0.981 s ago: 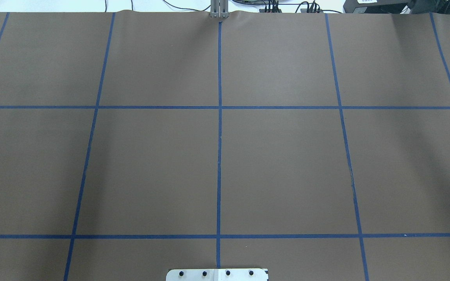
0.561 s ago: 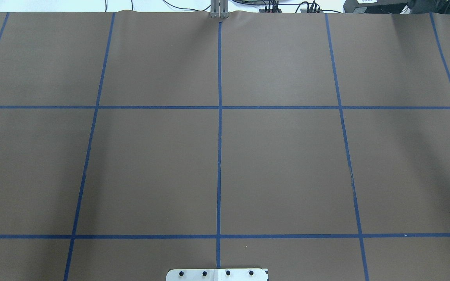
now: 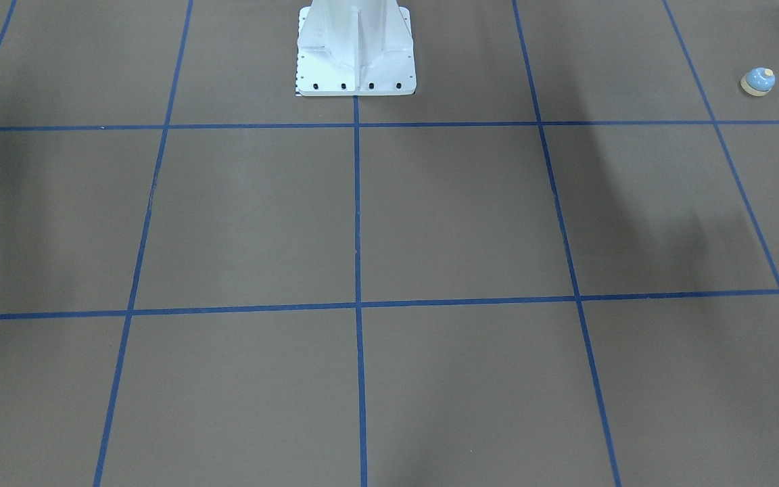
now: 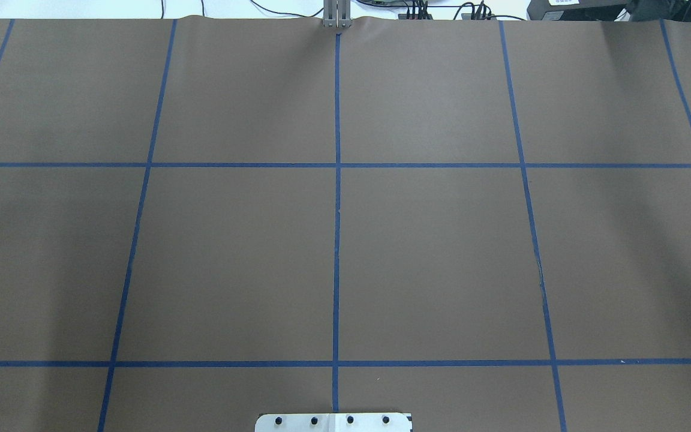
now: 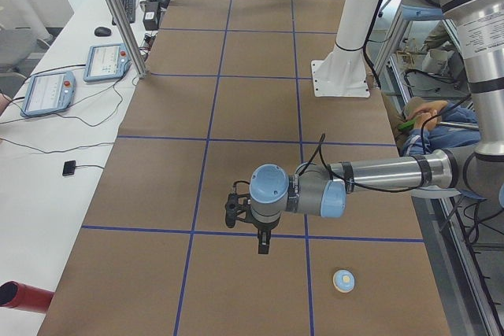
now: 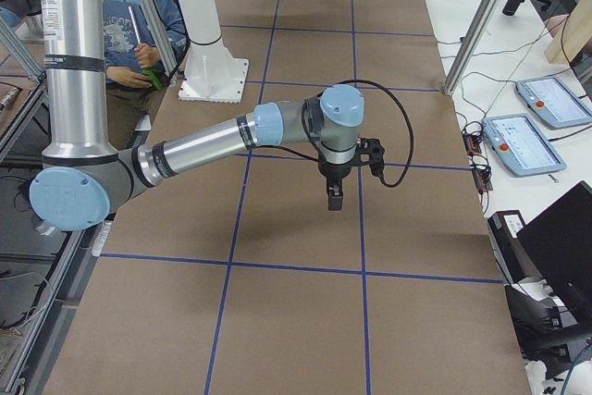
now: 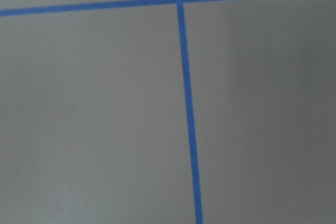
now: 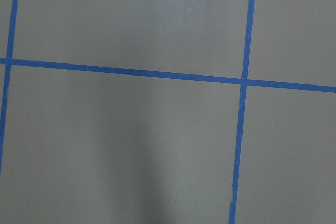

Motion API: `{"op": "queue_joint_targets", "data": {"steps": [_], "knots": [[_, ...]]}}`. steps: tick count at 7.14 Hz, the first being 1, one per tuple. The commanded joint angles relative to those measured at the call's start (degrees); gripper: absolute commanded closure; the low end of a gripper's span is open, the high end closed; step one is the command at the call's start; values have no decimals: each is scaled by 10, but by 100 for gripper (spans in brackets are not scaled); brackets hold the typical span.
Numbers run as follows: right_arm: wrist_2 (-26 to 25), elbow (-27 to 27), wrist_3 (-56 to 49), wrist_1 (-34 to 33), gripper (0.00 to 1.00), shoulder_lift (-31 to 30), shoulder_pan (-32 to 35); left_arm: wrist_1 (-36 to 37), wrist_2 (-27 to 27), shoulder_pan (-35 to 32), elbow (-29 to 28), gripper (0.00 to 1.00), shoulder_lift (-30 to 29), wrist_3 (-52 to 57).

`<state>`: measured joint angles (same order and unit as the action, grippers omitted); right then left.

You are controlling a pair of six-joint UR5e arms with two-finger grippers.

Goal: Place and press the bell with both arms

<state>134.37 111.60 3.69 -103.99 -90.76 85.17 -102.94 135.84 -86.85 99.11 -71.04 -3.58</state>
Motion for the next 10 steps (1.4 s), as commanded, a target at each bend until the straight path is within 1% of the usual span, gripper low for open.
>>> {"op": "queue_joint_targets", "data": {"steps": [1, 2, 3, 4, 6, 7, 8, 9, 10], "knots": [[6, 1, 0, 0, 0, 0, -5, -2, -20, 44, -56, 0, 0, 1], [6, 9, 0, 0, 0, 0, -6, -4, -21, 55, -61, 0, 8, 2], [6, 14, -1, 0, 0, -1, -10, -44, -25, 62, -81, 0, 26, 3], [6, 19, 0, -1, 0, -1, -17, -110, -25, 66, -108, 0, 53, 3], [7, 25, -1, 0, 0, -2, -30, -209, -24, 77, -143, 0, 94, 4], [7, 33, -1, -1, 0, -7, -32, -226, -20, 78, -144, 0, 108, 4], [6, 37, -2, -1, 0, -9, -37, -234, -14, 89, -145, 0, 110, 5], [6, 40, -2, -1, 0, -11, -43, -245, 13, 119, -145, 0, 110, 1], [5, 40, -3, -1, 0, -11, -45, -251, 14, 133, -145, 0, 115, 2]]}}
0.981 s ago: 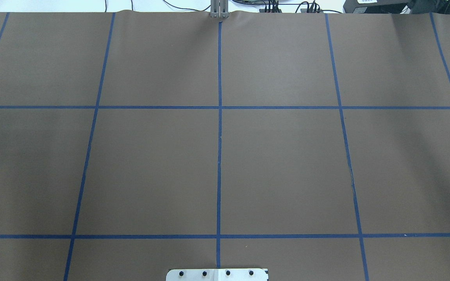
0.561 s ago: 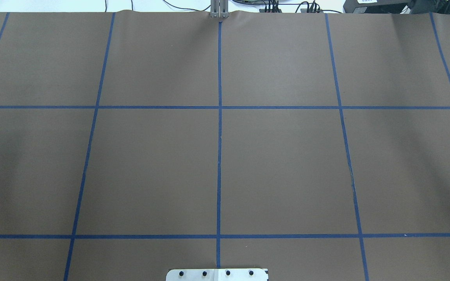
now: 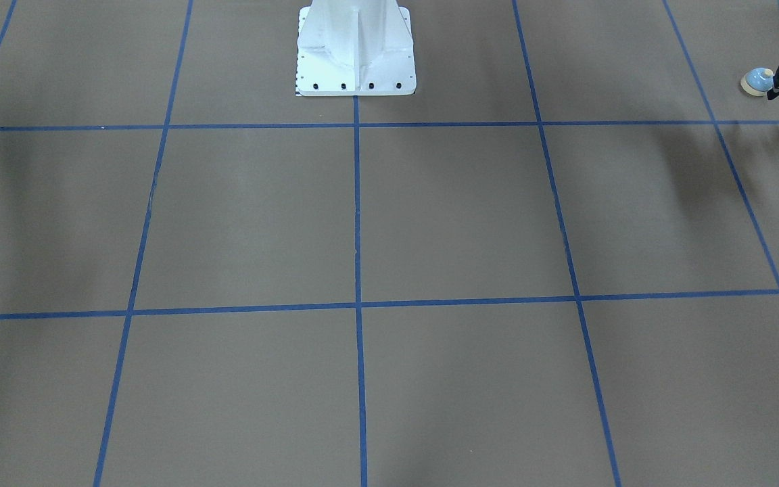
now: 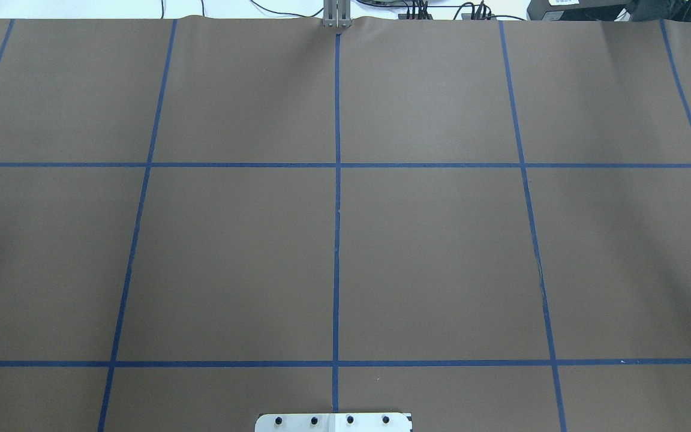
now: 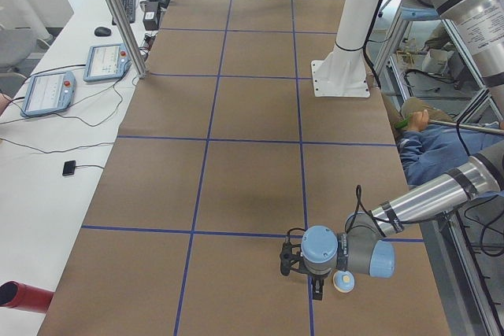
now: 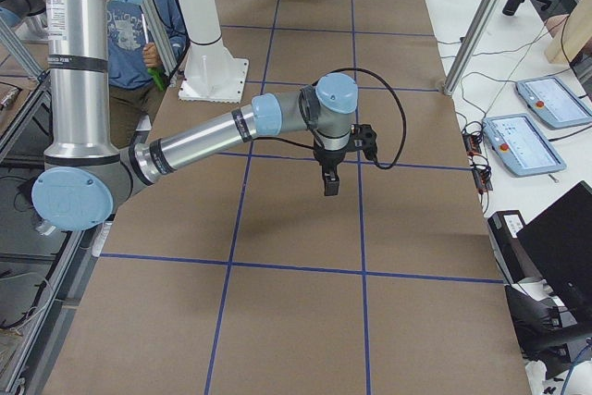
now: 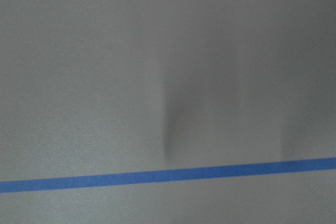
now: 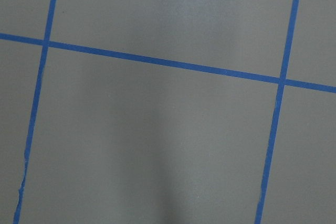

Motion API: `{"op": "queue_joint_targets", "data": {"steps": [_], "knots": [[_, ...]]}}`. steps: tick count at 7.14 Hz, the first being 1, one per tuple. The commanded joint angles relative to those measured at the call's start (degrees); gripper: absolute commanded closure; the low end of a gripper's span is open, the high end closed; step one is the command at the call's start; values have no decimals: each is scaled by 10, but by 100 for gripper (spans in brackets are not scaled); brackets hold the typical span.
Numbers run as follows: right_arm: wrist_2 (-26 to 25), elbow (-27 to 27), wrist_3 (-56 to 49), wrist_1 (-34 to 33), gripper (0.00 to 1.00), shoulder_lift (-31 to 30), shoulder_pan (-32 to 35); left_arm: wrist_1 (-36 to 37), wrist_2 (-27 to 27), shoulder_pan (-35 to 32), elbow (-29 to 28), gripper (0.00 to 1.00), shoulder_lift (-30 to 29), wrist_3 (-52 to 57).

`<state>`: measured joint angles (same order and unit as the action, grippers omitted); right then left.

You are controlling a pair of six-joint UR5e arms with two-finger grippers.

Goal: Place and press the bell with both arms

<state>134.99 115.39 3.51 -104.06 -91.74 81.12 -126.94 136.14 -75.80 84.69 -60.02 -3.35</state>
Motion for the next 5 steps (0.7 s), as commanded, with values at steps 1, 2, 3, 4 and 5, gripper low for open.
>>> {"op": "queue_joint_targets", "data": {"steps": [1, 2, 3, 4, 5], "knots": [[-1, 3, -1, 0, 0, -1, -7, -22, 11, 53, -1, 0, 9, -1], [-1, 3, -1, 0, 0, -1, -10, -50, 10, 60, -1, 0, 41, 2], [-1, 3, -1, 0, 0, -1, -10, -58, 7, 62, -2, 0, 52, 1], [-1, 3, -1, 0, 0, -3, -12, -58, 7, 70, -2, 0, 52, -1], [-1, 3, -2, 0, 0, -4, -13, -58, 6, 79, -4, 0, 51, -1]]}}
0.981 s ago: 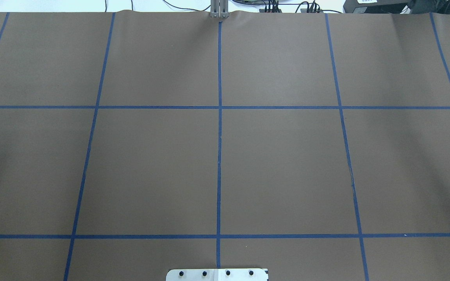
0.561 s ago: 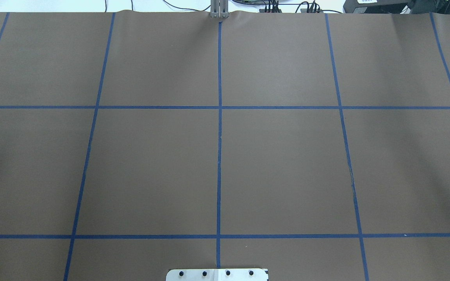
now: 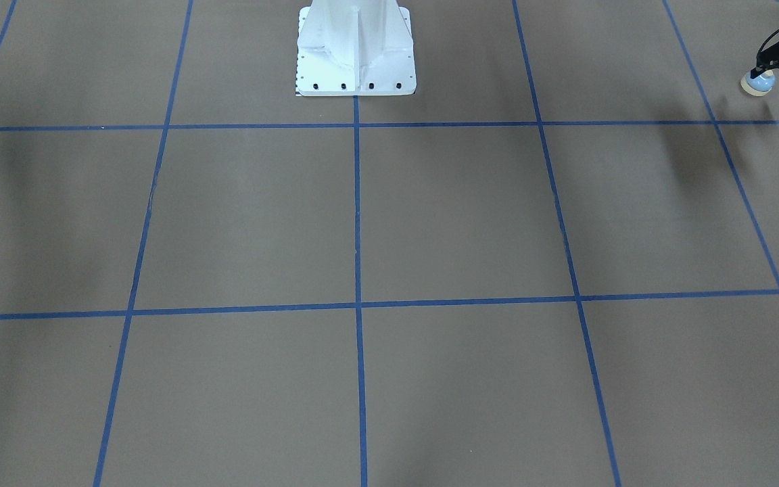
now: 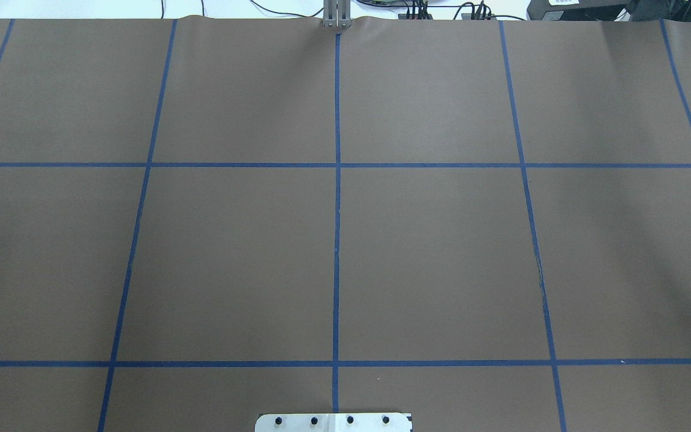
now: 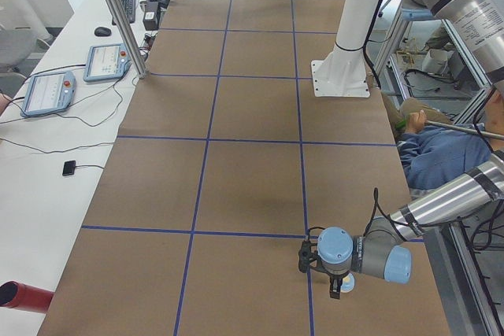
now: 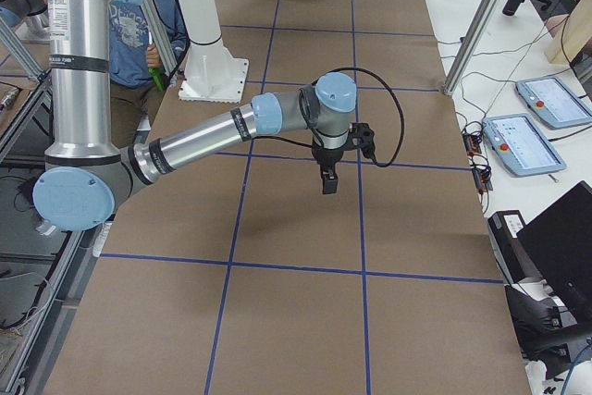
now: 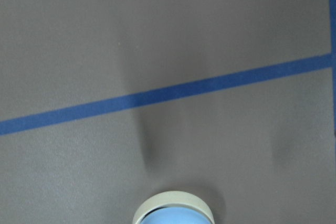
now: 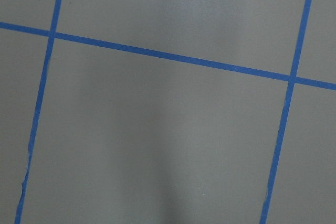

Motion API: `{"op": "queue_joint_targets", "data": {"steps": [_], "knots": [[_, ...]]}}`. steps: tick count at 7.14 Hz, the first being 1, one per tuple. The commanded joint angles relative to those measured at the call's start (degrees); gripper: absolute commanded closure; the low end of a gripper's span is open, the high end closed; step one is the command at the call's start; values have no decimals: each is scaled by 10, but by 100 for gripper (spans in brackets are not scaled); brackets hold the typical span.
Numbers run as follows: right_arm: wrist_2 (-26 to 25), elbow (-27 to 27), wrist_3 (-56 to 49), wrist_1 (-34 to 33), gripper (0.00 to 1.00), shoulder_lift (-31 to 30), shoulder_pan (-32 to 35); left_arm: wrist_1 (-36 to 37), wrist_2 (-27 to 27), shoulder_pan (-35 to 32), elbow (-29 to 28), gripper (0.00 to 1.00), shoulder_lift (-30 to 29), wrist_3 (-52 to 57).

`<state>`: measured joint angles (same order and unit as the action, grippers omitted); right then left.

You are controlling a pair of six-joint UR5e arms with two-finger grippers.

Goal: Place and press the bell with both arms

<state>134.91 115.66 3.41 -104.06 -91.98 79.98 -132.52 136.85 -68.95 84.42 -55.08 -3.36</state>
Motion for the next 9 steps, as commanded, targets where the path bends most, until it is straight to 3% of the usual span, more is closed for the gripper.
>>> {"op": "queue_joint_targets", "data": {"steps": [1, 9], "knots": [[0, -1, -1, 0, 0, -1, -6, 0, -2, 23, -1, 0, -3, -2], [-3, -1, -1, -1, 0, -1, -25, 2, 5, 64, -52, 0, -30, -3]]}}
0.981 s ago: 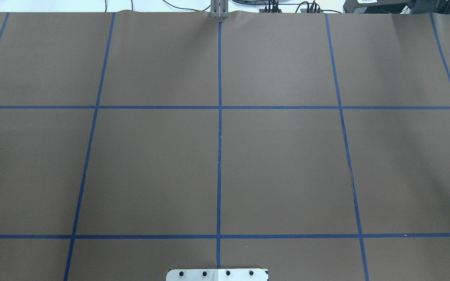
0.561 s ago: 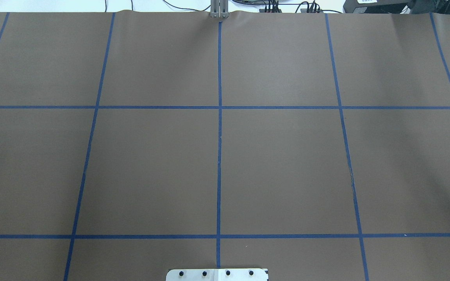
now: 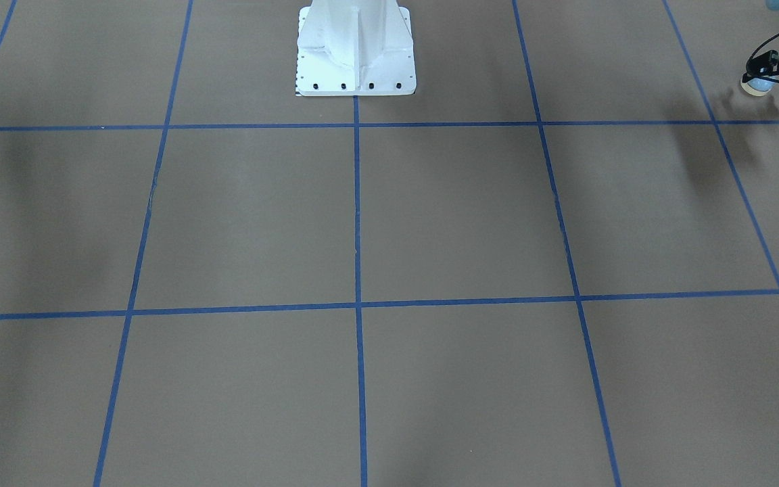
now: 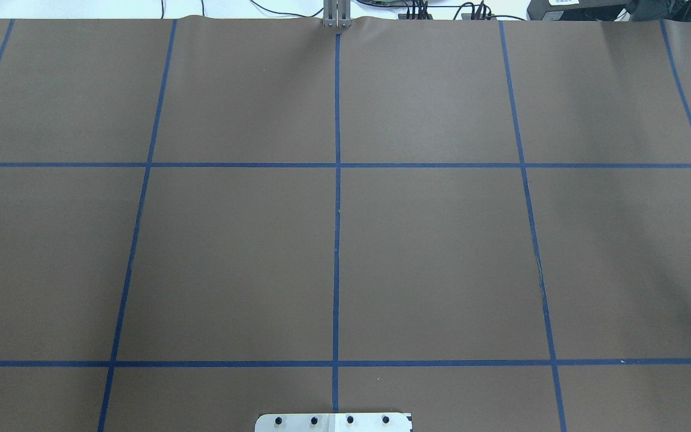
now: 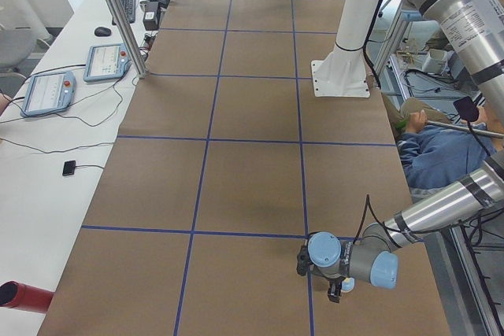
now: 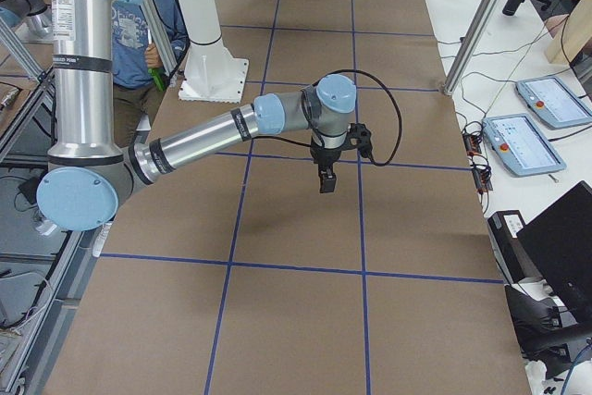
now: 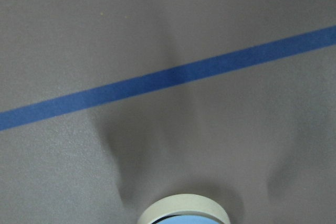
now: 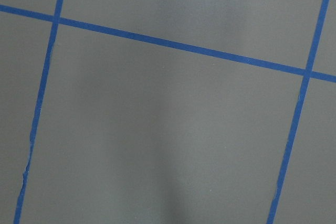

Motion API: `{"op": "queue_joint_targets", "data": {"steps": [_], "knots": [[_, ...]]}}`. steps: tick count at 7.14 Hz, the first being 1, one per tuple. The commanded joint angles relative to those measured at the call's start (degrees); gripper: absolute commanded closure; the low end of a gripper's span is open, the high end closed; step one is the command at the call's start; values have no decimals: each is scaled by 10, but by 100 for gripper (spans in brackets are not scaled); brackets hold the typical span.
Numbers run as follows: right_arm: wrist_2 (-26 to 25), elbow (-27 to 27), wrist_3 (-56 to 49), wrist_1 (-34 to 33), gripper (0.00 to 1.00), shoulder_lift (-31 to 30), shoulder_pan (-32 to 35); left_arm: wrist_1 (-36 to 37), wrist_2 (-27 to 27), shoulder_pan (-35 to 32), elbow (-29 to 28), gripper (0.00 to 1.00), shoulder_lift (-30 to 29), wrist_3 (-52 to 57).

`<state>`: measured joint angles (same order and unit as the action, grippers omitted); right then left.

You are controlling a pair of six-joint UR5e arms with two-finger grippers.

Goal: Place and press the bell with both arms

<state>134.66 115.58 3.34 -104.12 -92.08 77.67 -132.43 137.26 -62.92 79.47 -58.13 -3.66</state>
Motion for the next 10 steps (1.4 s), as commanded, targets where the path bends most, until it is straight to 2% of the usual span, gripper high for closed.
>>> {"op": "queue_joint_targets", "data": {"steps": [1, 8, 10], "knots": [[0, 0, 0, 0, 0, -1, -2, 1, 1, 7, -5, 0, -1, -12], [1, 1, 0, 0, 0, -4, -6, 1, 0, 26, -18, 1, -9, -15], [2, 1, 0, 0, 0, -4, -6, 1, 0, 28, -19, 17, -9, -15]]}}
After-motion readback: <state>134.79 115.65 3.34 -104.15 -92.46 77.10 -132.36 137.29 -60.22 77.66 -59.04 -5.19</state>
